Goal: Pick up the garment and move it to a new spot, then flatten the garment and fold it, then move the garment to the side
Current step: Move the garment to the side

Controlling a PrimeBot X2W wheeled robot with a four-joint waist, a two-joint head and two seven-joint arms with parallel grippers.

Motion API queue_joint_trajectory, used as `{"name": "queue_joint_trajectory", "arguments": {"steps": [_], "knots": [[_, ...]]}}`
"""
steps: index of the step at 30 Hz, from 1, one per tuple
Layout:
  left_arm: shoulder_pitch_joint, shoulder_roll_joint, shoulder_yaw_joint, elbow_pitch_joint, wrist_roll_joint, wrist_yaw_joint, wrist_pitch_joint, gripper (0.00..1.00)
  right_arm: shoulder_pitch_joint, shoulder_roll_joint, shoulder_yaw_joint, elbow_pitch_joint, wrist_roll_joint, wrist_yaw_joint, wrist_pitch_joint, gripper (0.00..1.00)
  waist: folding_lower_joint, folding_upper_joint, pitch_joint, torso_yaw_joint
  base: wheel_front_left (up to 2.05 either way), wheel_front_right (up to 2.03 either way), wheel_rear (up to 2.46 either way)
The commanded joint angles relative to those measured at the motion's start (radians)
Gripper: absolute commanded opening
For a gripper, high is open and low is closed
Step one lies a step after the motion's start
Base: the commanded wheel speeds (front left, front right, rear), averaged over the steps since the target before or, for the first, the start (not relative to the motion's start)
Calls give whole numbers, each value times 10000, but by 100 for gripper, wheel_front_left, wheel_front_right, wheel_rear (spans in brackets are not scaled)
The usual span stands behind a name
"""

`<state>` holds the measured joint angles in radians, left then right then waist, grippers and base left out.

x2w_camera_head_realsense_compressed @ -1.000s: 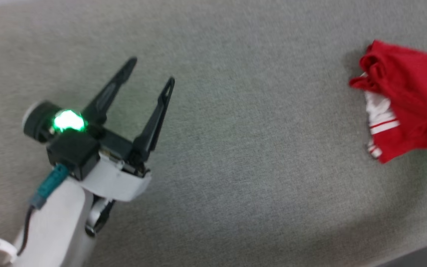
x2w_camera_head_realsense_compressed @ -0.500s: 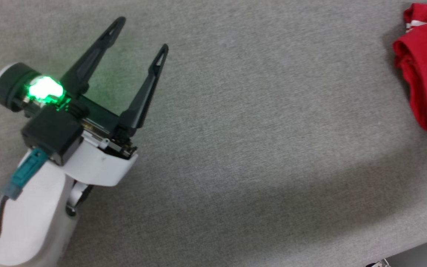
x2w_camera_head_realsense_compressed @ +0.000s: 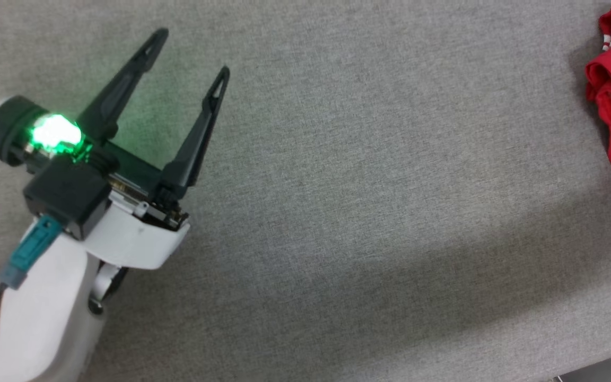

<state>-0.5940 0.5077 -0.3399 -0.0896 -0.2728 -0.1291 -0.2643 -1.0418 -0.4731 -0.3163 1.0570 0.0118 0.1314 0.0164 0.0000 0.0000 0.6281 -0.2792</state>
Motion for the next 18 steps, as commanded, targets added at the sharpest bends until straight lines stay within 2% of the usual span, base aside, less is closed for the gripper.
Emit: {"name": "queue_joint_trajectory", "arguments": {"steps": [1, 10, 18], "knots": [[167, -100, 4, 64, -42, -20, 13, 100, -147, -108, -17, 214, -158, -13, -122, 100, 0, 0, -227, 84, 0, 0, 0], [948, -729, 178, 608, -183, -20, 12, 100, 198, -113, 581, 819, -352, -13, -1005, 100, 0, 0, -1411, 456, 0, 0, 0], [2384, -1580, 678, 1302, -461, -20, 13, 100, 1113, 546, 2786, 646, 437, -13, -2282, 100, 0, 0, -2904, 1062, 0, 0, 0]]}}
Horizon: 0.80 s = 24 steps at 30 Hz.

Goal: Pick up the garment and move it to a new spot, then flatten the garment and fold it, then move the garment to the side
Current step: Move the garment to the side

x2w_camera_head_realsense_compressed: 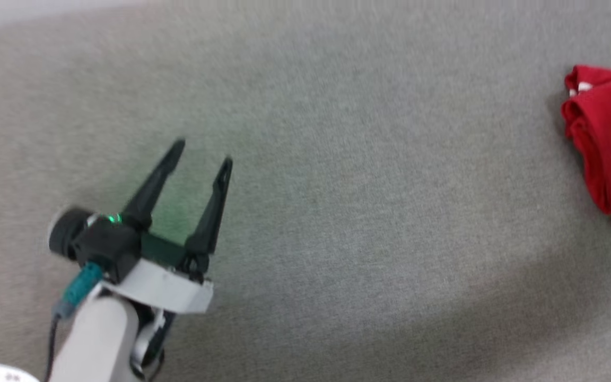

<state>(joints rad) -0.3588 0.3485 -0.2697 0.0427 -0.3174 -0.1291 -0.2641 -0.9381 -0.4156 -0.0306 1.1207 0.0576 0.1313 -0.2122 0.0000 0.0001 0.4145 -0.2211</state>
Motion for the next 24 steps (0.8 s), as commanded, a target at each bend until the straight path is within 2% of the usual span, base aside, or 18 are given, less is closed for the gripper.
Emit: {"name": "queue_joint_trajectory", "arguments": {"steps": [1, 8, 12, 18, 24], "knots": [[239, -81, 73, 50, -47, -20, 11, 100, 257, 101, 208, -74, 121, -11, -111, 100, 0, -1, -925, 555, 0, 0, 0], [1365, -697, 595, 582, 72, -20, 11, 100, 1722, 527, 1404, -1409, 1141, -11, -516, 100, 0, -1, -1929, 1362, 0, 0, 0], [1840, -955, 1101, 873, 97, -20, 11, 100, 2642, 793, 2001, -2700, 1487, -11, -529, 100, 0, -1, -2345, 1748, 0, 0, 0], [2371, -1282, 1783, 1439, 235, -20, 10, 100, 3706, 1394, 2336, -3945, 2074, -11, -533, 100, 0, -1, -2972, 2202, 0, 0, 0], [2741, -1474, 2149, 1590, 282, -20, 11, 100, 4567, 1605, 2340, -4968, 2458, -11, -536, 100, 0, -1, -3483, 2497, 0, 0, 0]]}}
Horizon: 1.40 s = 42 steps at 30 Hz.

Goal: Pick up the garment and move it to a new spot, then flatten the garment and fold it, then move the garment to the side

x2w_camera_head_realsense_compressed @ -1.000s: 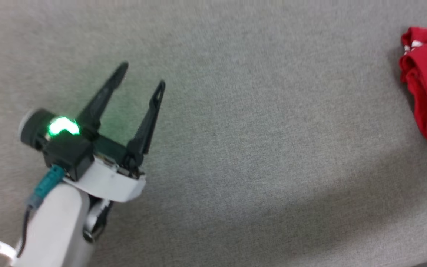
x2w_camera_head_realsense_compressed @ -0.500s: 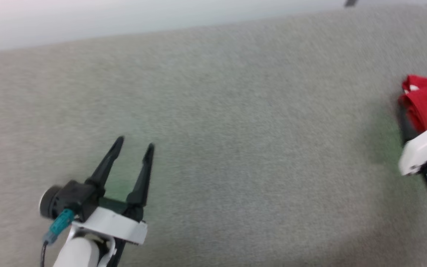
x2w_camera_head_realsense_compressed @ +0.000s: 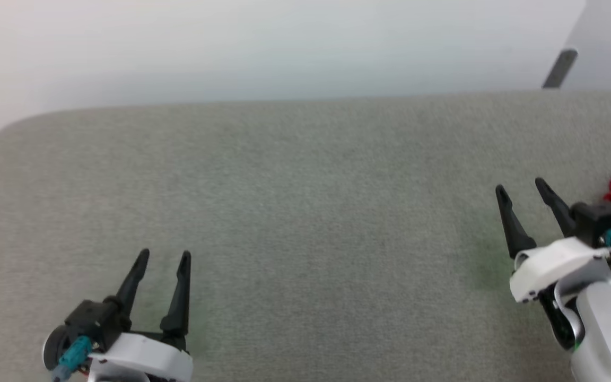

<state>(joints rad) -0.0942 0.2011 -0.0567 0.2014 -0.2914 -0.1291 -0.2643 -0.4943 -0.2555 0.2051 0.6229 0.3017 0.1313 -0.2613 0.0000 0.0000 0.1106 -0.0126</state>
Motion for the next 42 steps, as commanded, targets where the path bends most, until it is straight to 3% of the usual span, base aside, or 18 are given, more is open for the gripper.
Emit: {"name": "queue_joint_trajectory", "arguments": {"steps": [1, 15, 32, 42], "knots": [[146, -12, 32, 13, 27, -20, 12, 100, 299, 14, -81, -158, 83, -11, -44, 100, 0, 0, -498, 448, 0, 0, 0], [908, -103, 275, -220, -140, -20, 12, 100, 2955, -175, -1095, -2556, 385, -11, -33, 100, 0, 0, -742, 406, 0, 0, 0], [2499, -320, 856, -1478, -252, -22, 12, 100, 5193, 833, -2356, -5785, -134, -11, 739, 100, 0, 0, -499, 366, 0, 0, 0], [2831, -420, 916, -1810, -197, -20, 12, 100, 5616, 1139, -2468, -6465, -222, -11, 927, 100, 0, 0, -494, 365, 0, 0, 0]]}}
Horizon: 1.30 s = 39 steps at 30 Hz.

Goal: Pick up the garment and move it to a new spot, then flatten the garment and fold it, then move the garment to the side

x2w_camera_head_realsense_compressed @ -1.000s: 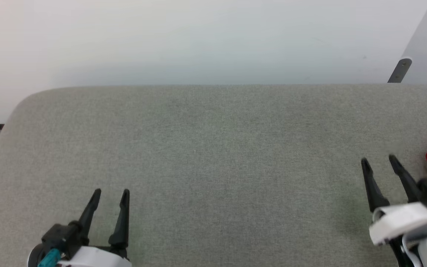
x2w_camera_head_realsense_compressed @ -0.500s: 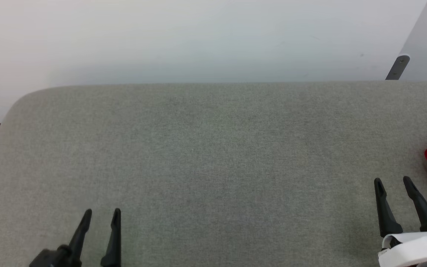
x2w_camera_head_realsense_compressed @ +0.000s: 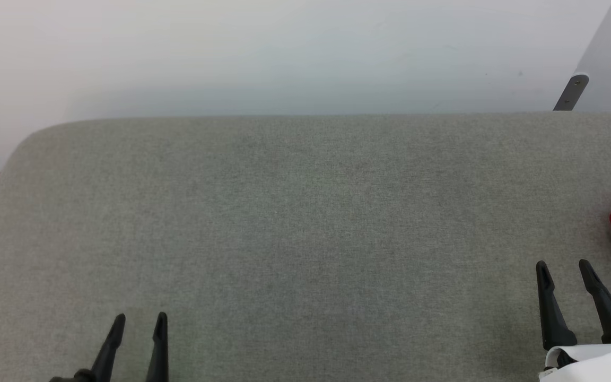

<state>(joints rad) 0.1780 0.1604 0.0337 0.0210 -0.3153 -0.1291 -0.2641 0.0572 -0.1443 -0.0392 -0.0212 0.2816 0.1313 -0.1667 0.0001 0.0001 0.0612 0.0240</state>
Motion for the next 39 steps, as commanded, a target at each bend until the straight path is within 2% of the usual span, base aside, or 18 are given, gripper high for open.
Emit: {"name": "queue_joint_trajectory", "arguments": {"steps": [1, 29, 30, 34, 39], "knots": [[110, -27, 5, -11, 53, -20, 10, 100, 130, 42, -22, -50, -17, -11, -2, 100, -1, -1, -16, -5, 0, 0, 0], [229, -165, -8, -138, -160, -20, 10, 100, 177, 143, 143, -68, 324, -11, 32, 100, -1, -1, -208, 40, 0, 0, 0], [168, -156, 2, -117, -119, 0, 0, 0, 164, 129, 134, -78, 265, 0, 57, 0, -1, -1, -207, 40, 0, 0, 0], [170, -306, -60, 266, -122, 2, 2, 0, 194, 236, 160, 311, 274, 0, 89, 0, 0, -1, -208, 38, 0, 0, 0], [-1, -328, -67, 372, -1017, 16, 195, 0, 91, 262, 149, 468, 1167, 0, 230, 0, -1, -1, -221, 28, 0, 0, 0]]}}
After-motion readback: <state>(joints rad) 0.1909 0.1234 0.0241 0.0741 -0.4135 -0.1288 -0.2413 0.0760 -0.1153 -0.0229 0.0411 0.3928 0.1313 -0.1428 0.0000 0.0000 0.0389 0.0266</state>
